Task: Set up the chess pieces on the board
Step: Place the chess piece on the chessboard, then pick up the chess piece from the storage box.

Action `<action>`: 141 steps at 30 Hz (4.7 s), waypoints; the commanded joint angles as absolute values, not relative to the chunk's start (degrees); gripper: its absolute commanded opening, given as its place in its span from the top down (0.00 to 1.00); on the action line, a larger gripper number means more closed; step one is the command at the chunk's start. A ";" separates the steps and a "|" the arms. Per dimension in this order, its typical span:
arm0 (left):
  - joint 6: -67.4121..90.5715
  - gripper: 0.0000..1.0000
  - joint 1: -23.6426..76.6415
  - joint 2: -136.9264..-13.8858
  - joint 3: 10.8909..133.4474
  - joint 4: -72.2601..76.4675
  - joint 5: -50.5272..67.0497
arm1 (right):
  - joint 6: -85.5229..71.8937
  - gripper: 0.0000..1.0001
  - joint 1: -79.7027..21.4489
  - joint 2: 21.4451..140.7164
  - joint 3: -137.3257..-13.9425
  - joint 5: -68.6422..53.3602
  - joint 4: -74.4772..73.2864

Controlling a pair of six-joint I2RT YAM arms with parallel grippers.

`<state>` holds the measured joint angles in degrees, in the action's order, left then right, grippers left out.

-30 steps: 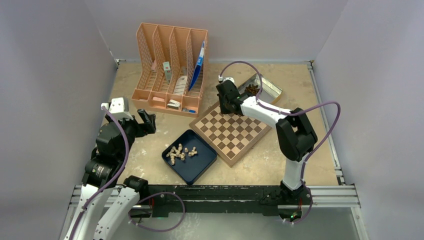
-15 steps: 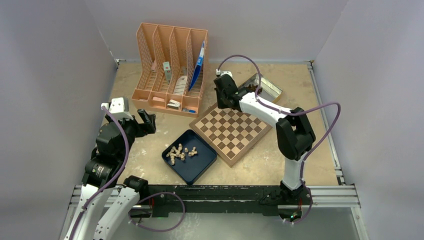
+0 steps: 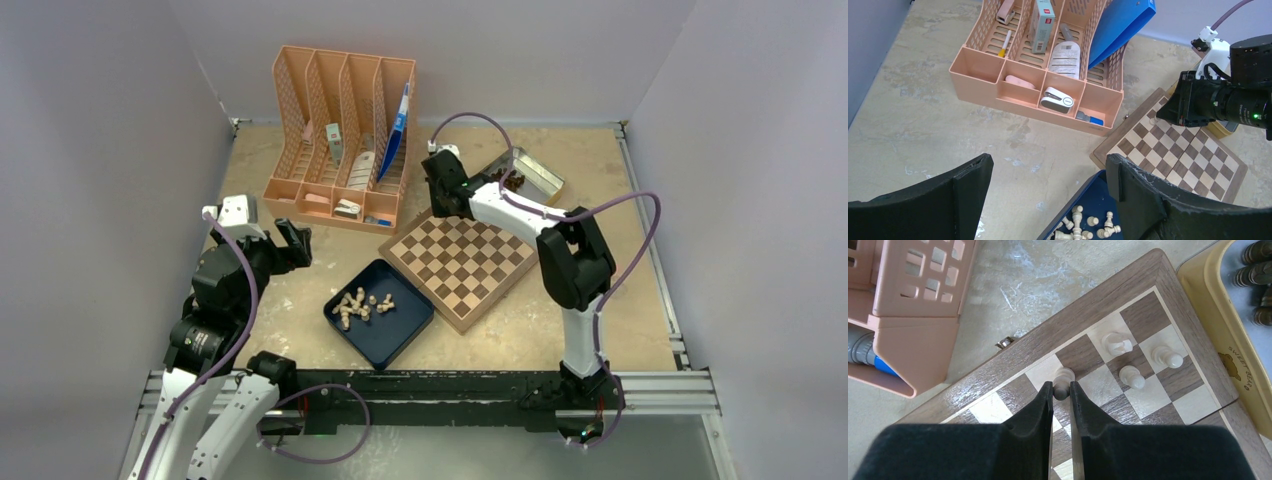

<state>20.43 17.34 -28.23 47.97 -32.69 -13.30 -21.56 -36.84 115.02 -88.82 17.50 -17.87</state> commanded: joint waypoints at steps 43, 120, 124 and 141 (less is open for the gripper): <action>20.65 0.17 17.49 -27.90 47.96 -31.38 -13.89 | -21.35 0.82 -34.89 116.17 -91.46 19.16 -15.48; 20.74 0.17 17.49 -26.02 47.87 -31.20 -14.85 | -24.58 0.67 -66.61 111.35 -76.89 12.74 -5.33; 20.74 0.17 17.49 -26.06 47.90 -31.04 -14.65 | -24.61 0.71 -66.57 112.14 -76.94 14.20 -4.82; 20.57 0.17 17.49 -26.13 47.89 -31.03 -14.18 | -24.65 0.73 -66.67 113.07 -77.33 15.23 -2.51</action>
<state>20.43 17.34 -26.37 47.97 -32.69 -13.93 -24.84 -66.48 115.00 -75.64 14.02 -4.36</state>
